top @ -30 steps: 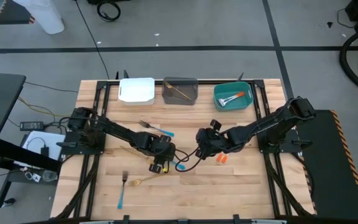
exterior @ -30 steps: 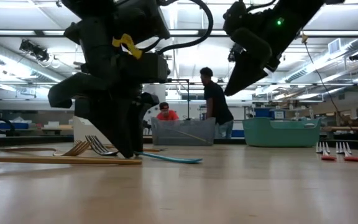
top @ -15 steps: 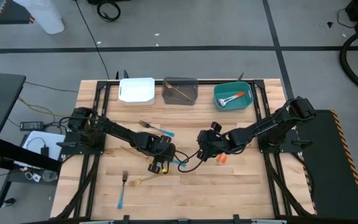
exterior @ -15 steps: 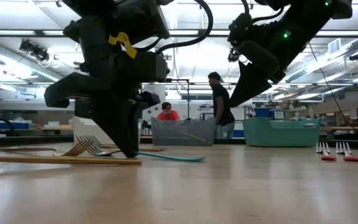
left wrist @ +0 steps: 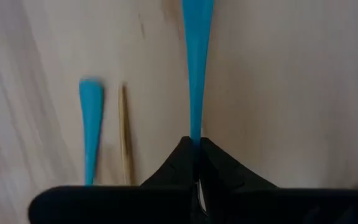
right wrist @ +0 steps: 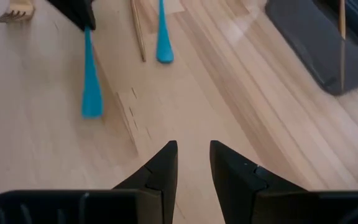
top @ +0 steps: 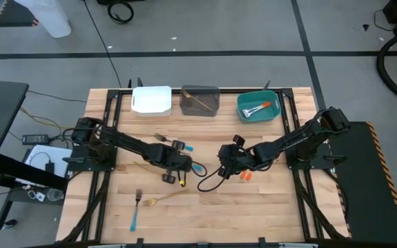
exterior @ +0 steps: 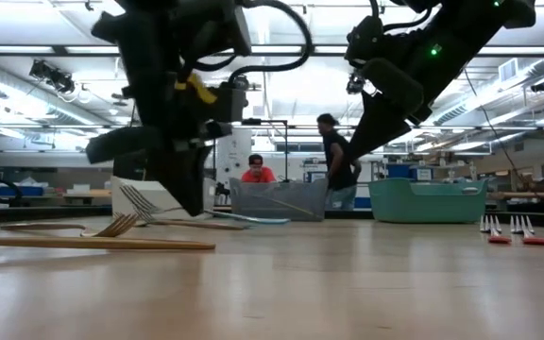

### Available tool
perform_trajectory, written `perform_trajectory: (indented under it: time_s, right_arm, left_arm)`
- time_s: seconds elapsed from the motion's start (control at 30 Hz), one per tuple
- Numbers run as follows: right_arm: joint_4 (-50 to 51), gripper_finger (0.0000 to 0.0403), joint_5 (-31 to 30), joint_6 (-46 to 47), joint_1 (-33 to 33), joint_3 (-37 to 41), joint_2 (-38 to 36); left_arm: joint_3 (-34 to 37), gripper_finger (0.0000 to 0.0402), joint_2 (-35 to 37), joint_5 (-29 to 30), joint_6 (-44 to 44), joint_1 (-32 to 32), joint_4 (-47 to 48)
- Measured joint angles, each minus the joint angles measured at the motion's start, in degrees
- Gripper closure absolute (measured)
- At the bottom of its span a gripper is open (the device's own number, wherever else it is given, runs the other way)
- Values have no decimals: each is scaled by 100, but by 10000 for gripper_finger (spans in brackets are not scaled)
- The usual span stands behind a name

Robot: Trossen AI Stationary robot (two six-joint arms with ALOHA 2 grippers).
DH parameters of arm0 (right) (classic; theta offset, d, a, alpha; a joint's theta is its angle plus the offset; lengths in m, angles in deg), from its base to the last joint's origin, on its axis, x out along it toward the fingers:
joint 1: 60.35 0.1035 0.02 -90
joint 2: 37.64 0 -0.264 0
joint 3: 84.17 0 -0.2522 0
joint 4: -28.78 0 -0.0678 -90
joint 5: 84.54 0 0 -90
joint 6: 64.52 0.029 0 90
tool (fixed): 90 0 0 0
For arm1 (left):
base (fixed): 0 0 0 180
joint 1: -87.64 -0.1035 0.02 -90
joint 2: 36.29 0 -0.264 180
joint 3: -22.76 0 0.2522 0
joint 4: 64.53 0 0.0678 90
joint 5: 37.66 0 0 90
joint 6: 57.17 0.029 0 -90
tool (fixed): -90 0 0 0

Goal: Sort silverware by color (type)
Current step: Put the middle blue fork into the white bin

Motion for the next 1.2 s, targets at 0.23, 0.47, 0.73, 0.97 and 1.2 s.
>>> perform_trajectory:
  time_s: [0.23,0.47,0.73,0.97,1.2]
  right_arm:
    - [57,298,-116,-61,15,-2,0]
    - [24,299,-230,-125,92,-2,0]
    - [-24,299,-277,-146,118,-2,0]
    - [-252,299,-61,-299,179,-4,3]
    - [-559,299,-89,-564,221,-4,7]
  left_arm:
    - [-154,385,209,758,-222,-54,742]
    - [-151,385,779,1174,-431,-228,1350]
    - [-155,385,1584,1318,-399,-771,1536]
    - [158,385,2125,1346,-302,-1593,1338]
    - [651,385,2514,1376,-171,-2585,515]
